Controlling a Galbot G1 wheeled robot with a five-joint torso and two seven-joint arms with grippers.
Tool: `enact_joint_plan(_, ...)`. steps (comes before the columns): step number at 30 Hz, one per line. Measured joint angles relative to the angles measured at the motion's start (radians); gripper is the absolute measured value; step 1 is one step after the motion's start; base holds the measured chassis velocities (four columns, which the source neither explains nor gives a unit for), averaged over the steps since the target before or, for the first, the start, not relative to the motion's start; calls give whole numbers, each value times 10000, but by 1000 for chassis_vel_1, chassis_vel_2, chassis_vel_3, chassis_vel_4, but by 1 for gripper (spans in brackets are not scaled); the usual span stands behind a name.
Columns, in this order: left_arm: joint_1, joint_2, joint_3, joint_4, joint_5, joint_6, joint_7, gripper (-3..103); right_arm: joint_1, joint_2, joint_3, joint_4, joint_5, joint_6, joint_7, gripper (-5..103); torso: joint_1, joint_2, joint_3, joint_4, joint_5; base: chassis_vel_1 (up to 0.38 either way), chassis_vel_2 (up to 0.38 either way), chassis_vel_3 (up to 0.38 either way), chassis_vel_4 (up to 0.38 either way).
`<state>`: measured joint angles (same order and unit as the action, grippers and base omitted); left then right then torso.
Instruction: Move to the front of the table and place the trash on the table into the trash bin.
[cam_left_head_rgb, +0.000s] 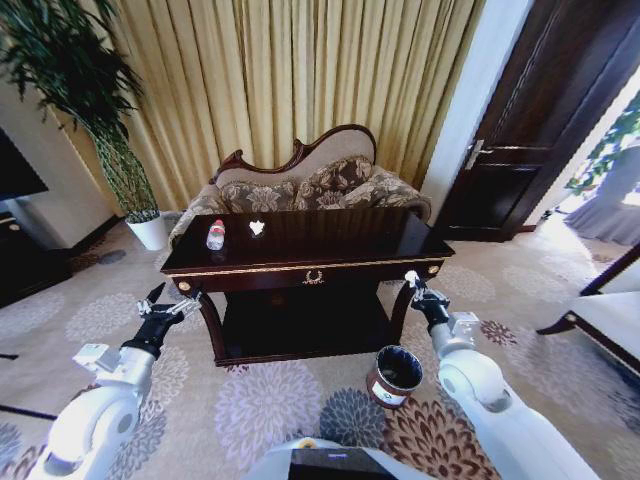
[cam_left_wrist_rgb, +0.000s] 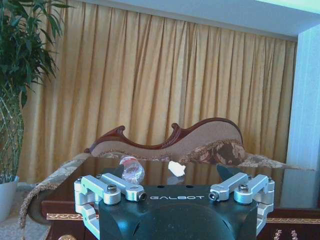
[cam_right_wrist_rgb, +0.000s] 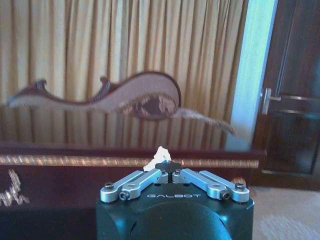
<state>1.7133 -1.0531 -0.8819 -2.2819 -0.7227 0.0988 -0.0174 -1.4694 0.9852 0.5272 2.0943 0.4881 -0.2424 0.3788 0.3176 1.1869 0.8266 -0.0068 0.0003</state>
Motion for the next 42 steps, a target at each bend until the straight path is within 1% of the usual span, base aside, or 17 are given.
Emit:
enact_joint_plan(2, 61, -18, -72, -5, -14, -71, 63, 100, -211, 239, 68, -543, -554, 76, -436, 0, 3, -1, 0, -1, 0, 0, 0, 0, 0)
enact_joint_plan(6, 88, -21, -131, -11, -40, -96, 77, 100, -244, 425, 69, -1076, -790, 127, -585, 0, 2, -1, -1, -1, -2, 0, 0, 0, 0)
enact_joint_plan(8, 95, -7, -189, -41, -100, -103, 83, 100, -141, 617, 0, -1875, -1093, 294, -698, 0, 0, 1, -2, 0, 1, 0, 0, 0, 0)
enact_joint_plan(10, 96, 3, -204, -52, -115, -102, 83, 100, -113, 654, -23, -2072, -1146, 337, -708, 0, 0, 1, -1, 1, 1, 0, 0, 0, 0)
enact_joint_plan(13, 83, 3, -248, -90, -148, -103, 83, 100, 92, 827, -116, -3245, -1386, 555, -820, 0, 1, 0, -1, -2, 2, 0, 0, 0, 0)
enact_joint_plan(17, 60, -80, -247, -106, -144, -103, 81, 100, 351, 964, -181, -4106, -1632, 722, -879, 0, 1, 0, -1, 0, -3, 0, 0, 0, 0)
enact_joint_plan(22, 171, -109, -313, -253, -166, -123, 80, 100, 730, 1194, -334, -5763, -2320, 1275, -929, 0, 0, 1, -1, -1, 1, 0, 0, 0, 0)
enact_joint_plan(27, 207, -44, -497, -271, -295, -129, 87, 100, 823, 1311, -346, -6268, -2717, 1469, -862, -3, 1, 1, -1, -2, 1, 0, 0, 0, 0)
enact_joint_plan(29, 245, -39, -569, -271, -340, -136, 109, 100, 830, 1342, -346, -6380, -2880, 1487, -860, 7, 0, 1, -1, -1, -1, 0, 0, 0, 0)
enact_joint_plan(30, 245, -39, -569, -271, -340, -136, 109, 100, 830, 1342, -346, -6380, -2880, 1487, -860, 7, 0, 1, -1, -1, -1, 0, 0, 0, 0)
enact_joint_plan(32, 298, -73, -598, -271, -343, -165, 176, 100, 819, 1349, -346, -6390, -2940, 1506, -848, 17, 0, 2, -1, 0, -1, 0, 0, 0, 0)
enact_joint_plan(34, 305, -85, -598, -267, -337, -181, 186, 100, 814, 1349, -351, -6381, -2940, 1508, -831, 17, 0, 1, -1, -1, -1, 0, 0, 0, 0)
enact_joint_plan(35, 310, -114, -580, -260, -321, -199, 201, 100, 807, 1346, -370, -6350, -2940, 1510, -783, 28, 0, 1, -1, 0, 0, 0, 0, 0, 0)
enact_joint_plan(36, 312, -127, -564, -260, -313, -204, 204, 100, 801, 1338, -382, -6326, -2940, 1515, -752, 33, 0, 1, -1, -1, 0, 0, 0, 0, 0)
enact_joint_plan(38, 312, -131, -552, -264, -311, -206, 205, 100, 796, 1331, -386, -6309, -2939, 1518, -730, 33, 0, 1, -1, 0, -1, 0, 0, 0, 0)
enact_joint_plan(41, 303, -122, -545, -271, -314, -209, 207, 100, 779, 1299, -404, -6218, -2918, 1522, -625, 50, 0, 1, -2, -1, -1, 0, 0, 0, 0)
enact_joint_plan(42, 303, -122, -545, -271, -314, -209, 207, 100, 779, 1299, -404, -6218, -2918, 1522, -625, 50, 0, 1, -2, -1, -1, 0, 0, 0, 0)
